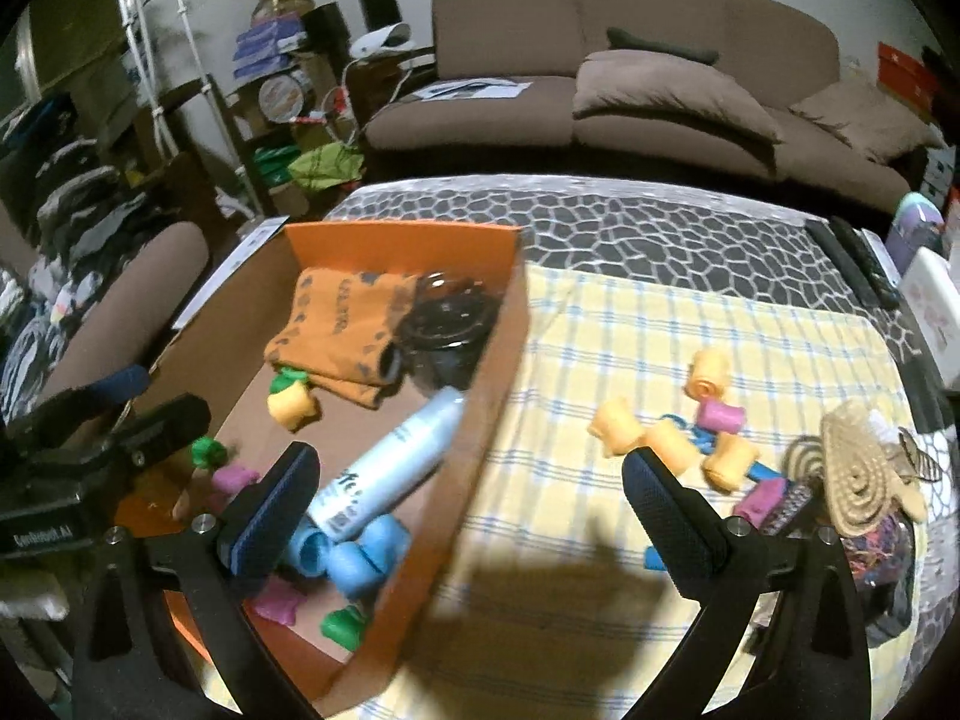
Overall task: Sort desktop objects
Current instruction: 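Withdraw both grippers from the box back toward the rollers on the bed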
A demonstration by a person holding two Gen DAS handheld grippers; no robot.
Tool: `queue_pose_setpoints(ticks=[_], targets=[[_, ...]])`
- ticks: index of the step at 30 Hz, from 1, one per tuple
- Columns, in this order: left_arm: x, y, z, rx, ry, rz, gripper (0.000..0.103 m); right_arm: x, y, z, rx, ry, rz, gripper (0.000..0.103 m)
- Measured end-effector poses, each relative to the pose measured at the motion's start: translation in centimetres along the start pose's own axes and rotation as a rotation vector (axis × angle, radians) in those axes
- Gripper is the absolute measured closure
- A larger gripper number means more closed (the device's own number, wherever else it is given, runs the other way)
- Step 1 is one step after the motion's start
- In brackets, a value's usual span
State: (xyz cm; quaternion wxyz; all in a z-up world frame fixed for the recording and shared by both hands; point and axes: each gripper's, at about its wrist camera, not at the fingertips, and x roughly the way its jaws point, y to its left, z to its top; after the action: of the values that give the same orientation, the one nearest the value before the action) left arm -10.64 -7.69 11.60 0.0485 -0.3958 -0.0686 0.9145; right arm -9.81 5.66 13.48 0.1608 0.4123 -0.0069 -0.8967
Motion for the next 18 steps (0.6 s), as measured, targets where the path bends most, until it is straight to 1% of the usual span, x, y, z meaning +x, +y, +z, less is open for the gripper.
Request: queue_pose_setpoints(ticks=[13, 18], targets=[[1.2, -6.4, -0.4, 0.084, 0.016, -0.048, 0.0, -2.3, -5.6, -1.1, 0.066, -0.015, -0.043, 0.001], [1.1, -9.3, -0.6, 0.128, 0.009, -0.073, 0.0, -2.9, -7.9, -1.5, 0.1, -0.016, -0.058, 0.001]])
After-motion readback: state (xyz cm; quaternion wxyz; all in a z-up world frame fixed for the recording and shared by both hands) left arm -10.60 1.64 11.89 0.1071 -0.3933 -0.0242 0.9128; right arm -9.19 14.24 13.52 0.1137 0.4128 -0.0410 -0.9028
